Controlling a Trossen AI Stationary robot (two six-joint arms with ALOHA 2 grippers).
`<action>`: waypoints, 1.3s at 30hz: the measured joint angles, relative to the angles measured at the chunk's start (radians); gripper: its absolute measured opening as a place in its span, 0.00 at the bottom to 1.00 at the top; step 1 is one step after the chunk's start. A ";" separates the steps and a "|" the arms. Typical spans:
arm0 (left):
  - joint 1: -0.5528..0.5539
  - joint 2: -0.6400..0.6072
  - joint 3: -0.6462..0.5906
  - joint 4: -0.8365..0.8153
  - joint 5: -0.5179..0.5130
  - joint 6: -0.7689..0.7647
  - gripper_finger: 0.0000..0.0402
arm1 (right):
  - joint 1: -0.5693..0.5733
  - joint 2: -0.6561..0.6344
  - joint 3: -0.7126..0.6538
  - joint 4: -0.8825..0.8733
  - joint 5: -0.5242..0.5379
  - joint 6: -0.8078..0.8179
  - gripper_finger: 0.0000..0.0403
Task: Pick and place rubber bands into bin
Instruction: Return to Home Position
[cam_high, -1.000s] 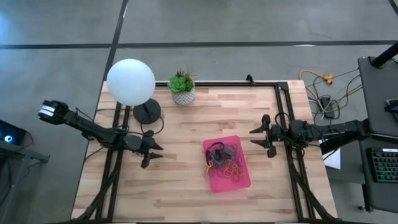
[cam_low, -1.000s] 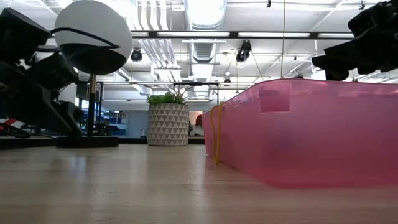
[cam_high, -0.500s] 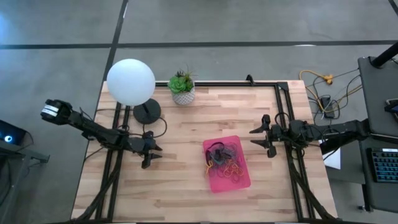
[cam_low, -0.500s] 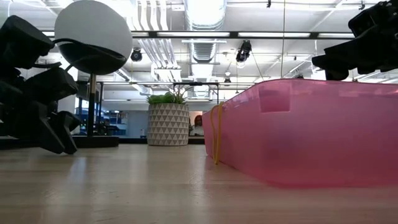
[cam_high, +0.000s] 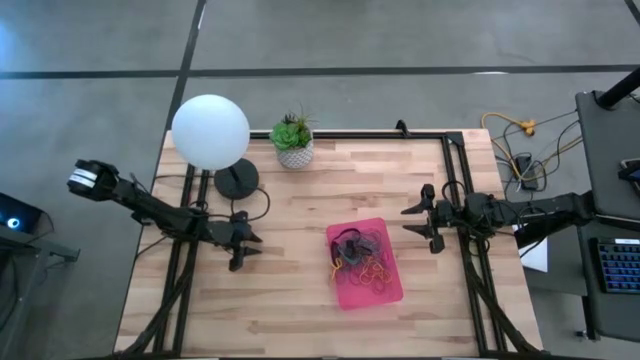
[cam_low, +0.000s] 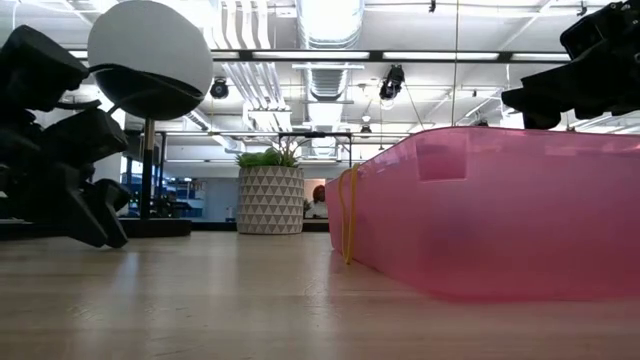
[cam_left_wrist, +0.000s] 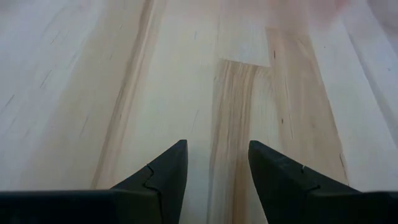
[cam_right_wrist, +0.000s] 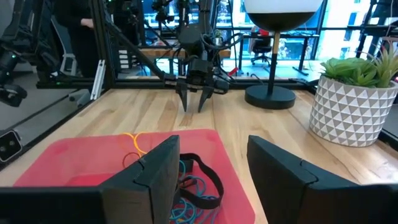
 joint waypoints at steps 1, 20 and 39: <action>0.000 0.000 0.001 0.011 0.001 0.000 0.39 | 0.000 0.000 0.000 0.000 0.000 0.004 0.44; 0.000 0.003 0.009 0.117 0.001 -0.001 0.39 | 0.000 0.000 0.000 0.000 0.000 0.000 0.44; 0.000 0.005 0.009 0.117 0.001 0.000 0.39 | 0.000 0.000 0.000 0.000 0.000 0.000 0.44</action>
